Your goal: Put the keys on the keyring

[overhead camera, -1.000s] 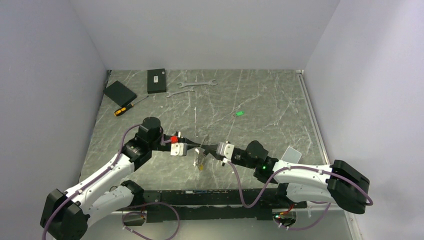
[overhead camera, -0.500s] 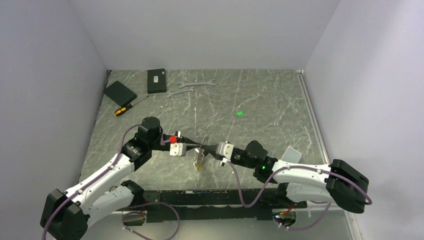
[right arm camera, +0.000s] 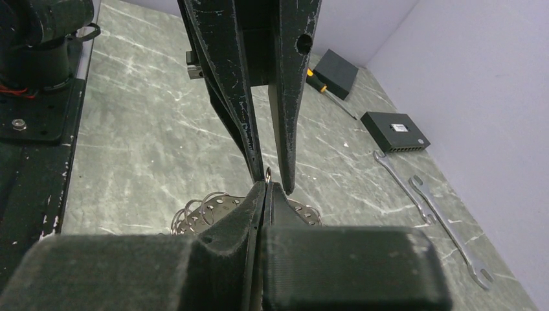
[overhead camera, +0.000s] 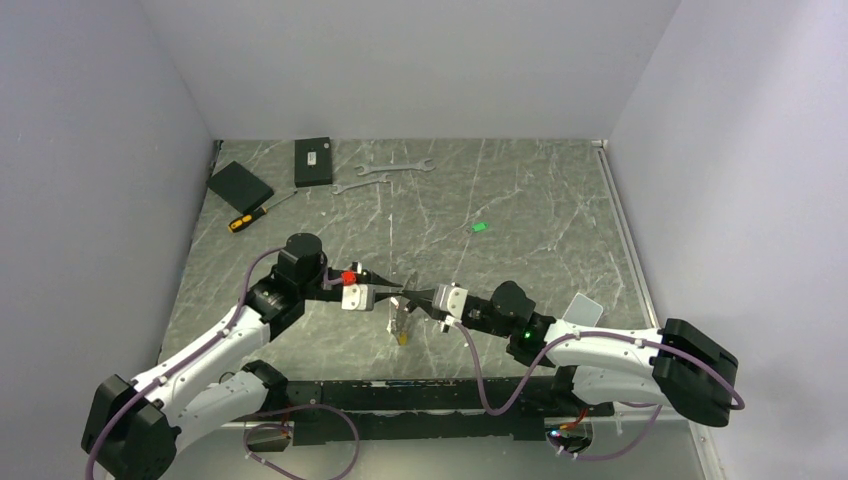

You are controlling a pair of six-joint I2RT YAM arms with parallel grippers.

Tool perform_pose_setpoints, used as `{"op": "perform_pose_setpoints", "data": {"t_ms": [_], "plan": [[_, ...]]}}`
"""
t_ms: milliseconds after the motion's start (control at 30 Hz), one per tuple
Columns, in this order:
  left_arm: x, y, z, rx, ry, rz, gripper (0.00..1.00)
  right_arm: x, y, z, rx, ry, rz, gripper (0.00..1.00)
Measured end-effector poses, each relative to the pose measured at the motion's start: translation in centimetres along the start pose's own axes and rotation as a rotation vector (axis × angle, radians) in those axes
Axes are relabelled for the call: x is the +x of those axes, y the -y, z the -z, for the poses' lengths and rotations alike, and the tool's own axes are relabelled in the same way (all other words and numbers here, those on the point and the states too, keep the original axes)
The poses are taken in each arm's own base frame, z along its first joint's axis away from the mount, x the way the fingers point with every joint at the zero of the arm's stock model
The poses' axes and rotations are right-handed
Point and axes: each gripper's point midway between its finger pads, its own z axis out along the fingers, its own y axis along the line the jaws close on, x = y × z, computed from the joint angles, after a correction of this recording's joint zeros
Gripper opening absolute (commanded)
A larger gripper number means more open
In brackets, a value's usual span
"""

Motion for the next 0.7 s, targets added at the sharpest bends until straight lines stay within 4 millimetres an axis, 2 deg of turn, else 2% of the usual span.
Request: {"op": "perform_pose_setpoints", "data": {"t_ms": [67, 200, 367, 400, 433, 467, 500, 533, 700], "plan": [[0.1, 0.0, 0.0, 0.002, -0.001, 0.002, 0.17, 0.0, 0.0, 0.0, 0.000, 0.000, 0.000, 0.00], [0.1, 0.1, -0.1, 0.007, 0.000, 0.008, 0.00, 0.0, 0.0, 0.0, 0.002, 0.000, 0.000, 0.00], [0.3, 0.4, -0.1, 0.022, -0.001, 0.020, 0.00, 0.0, 0.0, 0.0, 0.001, -0.002, -0.002, 0.00], [0.2, 0.4, -0.2, 0.024, -0.001, 0.021, 0.00, 0.0, 0.0, 0.1, 0.001, -0.002, -0.005, 0.12], [0.2, 0.4, -0.2, 0.025, 0.000, 0.020, 0.00, -0.1, 0.0, 0.1, 0.002, -0.001, -0.009, 0.33], [0.1, 0.3, -0.2, 0.027, 0.001, 0.019, 0.00, -0.2, 0.0, 0.1, 0.002, 0.001, -0.018, 0.59], [0.1, 0.3, -0.1, 0.027, -0.002, 0.018, 0.00, -0.4, 0.0, 0.2, 0.005, 0.007, -0.029, 0.90], [0.2, 0.3, -0.1, 0.026, -0.007, 0.021, 0.00, -0.7, 0.1, 0.2, 0.009, 0.017, -0.039, 0.99], [0.5, 0.3, 0.1, 0.012, -0.030, 0.024, 0.00, -2.7, 1.1, 0.5, 0.054, 0.077, -0.053, 1.00]]}}
